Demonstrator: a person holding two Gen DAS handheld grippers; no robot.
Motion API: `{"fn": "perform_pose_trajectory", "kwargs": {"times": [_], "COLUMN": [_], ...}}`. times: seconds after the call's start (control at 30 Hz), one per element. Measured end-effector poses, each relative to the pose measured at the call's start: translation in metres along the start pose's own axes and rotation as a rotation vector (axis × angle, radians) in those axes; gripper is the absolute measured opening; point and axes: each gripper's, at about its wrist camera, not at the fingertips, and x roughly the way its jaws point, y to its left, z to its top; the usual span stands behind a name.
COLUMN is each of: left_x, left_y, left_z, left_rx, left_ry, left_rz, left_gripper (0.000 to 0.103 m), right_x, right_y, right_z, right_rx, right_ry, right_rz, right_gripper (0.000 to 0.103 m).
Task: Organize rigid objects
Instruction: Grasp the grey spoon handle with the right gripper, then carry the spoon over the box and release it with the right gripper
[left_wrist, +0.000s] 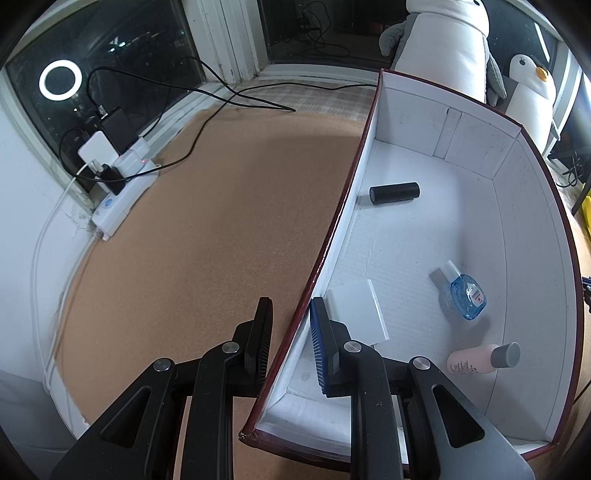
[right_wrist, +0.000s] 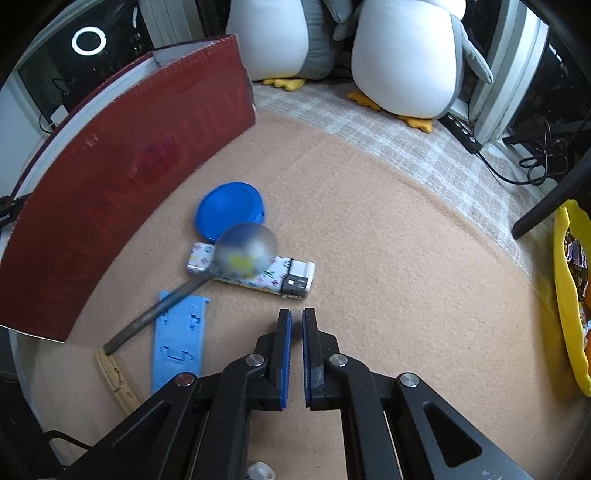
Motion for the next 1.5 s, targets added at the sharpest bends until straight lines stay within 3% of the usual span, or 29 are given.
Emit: {"fn": "perform_pose_trajectory", "kwargs": {"times": [0.07, 0.13, 0.23, 0.43, 0.7, 0.8, 0.93, 1.2, 1.5], "left_x": [0.0, 0.001, 0.001, 0.001, 0.002, 0.002, 0.003, 0.004, 0.004], "left_y": [0.0, -0.001, -0.001, -0.002, -0.001, -0.001, 0.0, 0.004, 0.007], "left_z": [0.0, 0.0, 0.0, 0.0, -0.001, -0.001, -0.002, -0.004, -0.004], "left_rx": [-0.001, -0.003, -0.003, -0.004, -0.008, -0.009, -0.014, -0.023, -0.031], "left_ry": [0.0, -0.001, -0.001, -0.001, -0.004, -0.005, -0.006, -0.005, -0.011], "left_rz": [0.0, -0.001, -0.003, -0.005, -0.009, -0.011, -0.019, -0.034, -0.049], "left_gripper": [0.019, 0.019, 0.019, 0.019, 0.019, 0.019, 0.019, 0.019, 0.019], "right_x": [-0.002, -0.004, -0.001, 0.016, 0.03, 0.034, 0.035, 0.033, -0.002], "right_y": [0.006, 0.012, 0.018, 0.019, 0.032, 0.042, 0.047, 0.032, 0.027], "right_z": [0.003, 0.004, 0.009, 0.019, 0.035, 0.043, 0.043, 0.031, 0.032], "right_rx": [0.011, 0.027, 0.084, 0.234, 0.326, 0.303, 0.304, 0.398, 0.449], "right_ry": [0.001, 0.004, 0.013, 0.066, 0.121, 0.135, 0.145, 0.101, -0.003], "right_rz": [0.042, 0.076, 0.131, 0.221, 0.155, 0.097, 0.078, 0.195, 0.23], "right_gripper": [0.012, 0.028, 0.038, 0.041, 0.041, 0.038, 0.015, 0.005, 0.003]}}
